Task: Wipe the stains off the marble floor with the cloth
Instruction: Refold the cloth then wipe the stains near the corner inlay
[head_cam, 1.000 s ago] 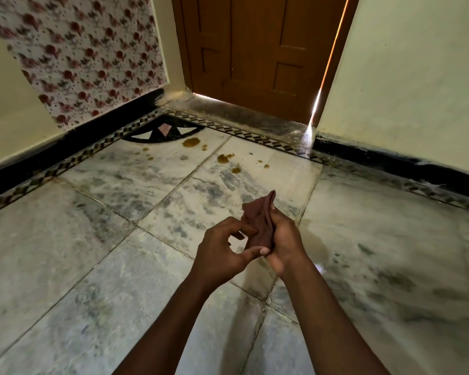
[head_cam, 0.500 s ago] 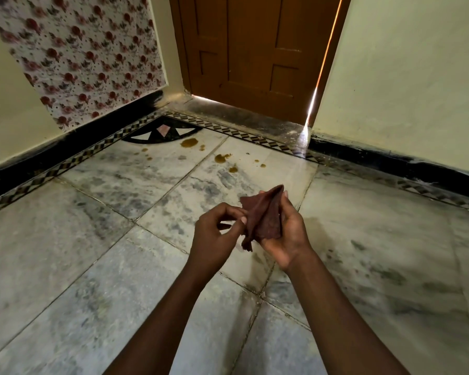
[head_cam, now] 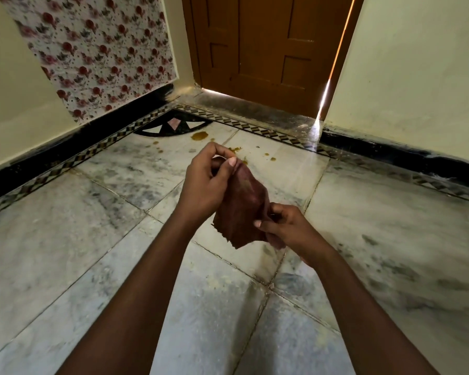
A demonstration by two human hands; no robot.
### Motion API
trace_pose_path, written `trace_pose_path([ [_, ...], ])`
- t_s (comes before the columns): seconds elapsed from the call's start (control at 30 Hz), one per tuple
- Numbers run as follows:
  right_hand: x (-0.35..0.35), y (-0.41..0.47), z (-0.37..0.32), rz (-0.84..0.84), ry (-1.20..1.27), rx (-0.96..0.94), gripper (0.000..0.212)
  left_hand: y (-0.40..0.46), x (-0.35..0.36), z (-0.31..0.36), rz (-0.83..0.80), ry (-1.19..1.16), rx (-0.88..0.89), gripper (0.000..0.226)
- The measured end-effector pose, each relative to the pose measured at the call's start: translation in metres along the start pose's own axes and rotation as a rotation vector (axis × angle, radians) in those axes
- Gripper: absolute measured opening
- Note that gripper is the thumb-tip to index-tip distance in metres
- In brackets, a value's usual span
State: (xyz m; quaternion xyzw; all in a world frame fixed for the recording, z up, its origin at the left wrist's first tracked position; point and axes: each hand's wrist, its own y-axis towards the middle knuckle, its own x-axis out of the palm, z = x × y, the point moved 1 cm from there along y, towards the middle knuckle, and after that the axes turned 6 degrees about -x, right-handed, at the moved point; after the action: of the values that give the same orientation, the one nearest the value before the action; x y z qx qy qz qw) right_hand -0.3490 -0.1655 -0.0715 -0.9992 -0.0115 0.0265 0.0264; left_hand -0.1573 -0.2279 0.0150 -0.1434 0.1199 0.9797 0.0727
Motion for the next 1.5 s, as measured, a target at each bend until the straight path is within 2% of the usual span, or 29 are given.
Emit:
trace_pose_path([
  [0.13,0.004,-0.004,-0.011,-0.081,0.032,-0.047,0.029,0.012,-0.009,0.014,-0.189,0.059,-0.045,0.007],
  [0.23,0.013,-0.003,-0.019,-0.09,0.017,-0.091,0.026,0.021,-0.013,0.013,-0.26,0.055,-0.122,0.01],
  [0.3,0.016,-0.002,-0.022,-0.066,0.015,-0.11,0.02,0.023,-0.016,-0.001,-0.214,0.044,-0.176,0.015],
  [0.37,0.018,-0.003,-0.026,-0.04,0.033,-0.092,0.019,0.019,-0.015,-0.031,-0.098,0.046,-0.273,0.023],
  [0.43,0.019,-0.004,-0.028,-0.015,0.034,-0.053,0.017,0.004,-0.011,-0.067,0.035,0.106,-0.446,0.042],
  [0.5,0.017,-0.003,-0.028,0.023,0.032,-0.016,0.016,-0.016,0.0,-0.1,0.048,0.15,-0.644,0.064],
  [0.6,0.015,-0.004,-0.032,0.076,0.14,0.048,0.021,-0.052,0.024,-0.127,-0.238,-0.088,-0.955,0.097],
  [0.67,0.014,-0.005,-0.04,0.049,0.246,0.08,0.027,-0.073,0.041,-0.126,-0.401,-0.407,-1.02,0.113],
  [0.7,0.014,-0.007,-0.044,0.025,0.278,0.094,0.03,-0.078,0.047,-0.122,-0.391,-0.562,-1.027,0.112],
  [0.8,0.011,-0.007,-0.047,-0.017,0.302,0.131,0.05,-0.077,0.057,-0.108,-0.169,-0.988,-1.041,0.1],
  [0.87,0.006,-0.005,-0.044,0.002,0.325,0.136,0.063,-0.069,0.056,-0.099,-0.091,-1.135,-1.045,0.098],
  [0.93,-0.004,-0.004,-0.04,0.062,0.285,0.104,0.067,-0.062,0.052,-0.091,-0.121,-1.007,-1.018,0.091],
  [0.97,-0.009,-0.003,-0.037,0.104,0.228,0.08,0.065,-0.059,0.052,-0.088,-0.119,-0.928,-0.994,0.079],
  [1.03,-0.021,-0.003,-0.035,0.175,0.099,0.035,0.05,-0.052,0.053,-0.085,-0.103,-0.787,-0.902,0.062],
  [1.17,-0.034,-0.007,-0.027,0.248,-0.024,0.024,0.03,-0.048,0.055,-0.086,-0.065,-0.62,-0.714,0.071],
  [1.3,-0.038,-0.015,-0.018,0.271,-0.029,0.058,0.028,-0.05,0.053,-0.091,-0.101,-0.509,-0.586,0.04],
  [1.4,-0.04,-0.019,-0.011,0.251,-0.05,0.078,0.032,-0.051,0.055,-0.097,-0.147,-0.43,-0.614,0.034],
  [1.5,-0.041,-0.024,-0.005,0.189,-0.064,0.082,0.038,-0.054,0.058,-0.102,-0.217,-0.46,-0.755,0.045],
])
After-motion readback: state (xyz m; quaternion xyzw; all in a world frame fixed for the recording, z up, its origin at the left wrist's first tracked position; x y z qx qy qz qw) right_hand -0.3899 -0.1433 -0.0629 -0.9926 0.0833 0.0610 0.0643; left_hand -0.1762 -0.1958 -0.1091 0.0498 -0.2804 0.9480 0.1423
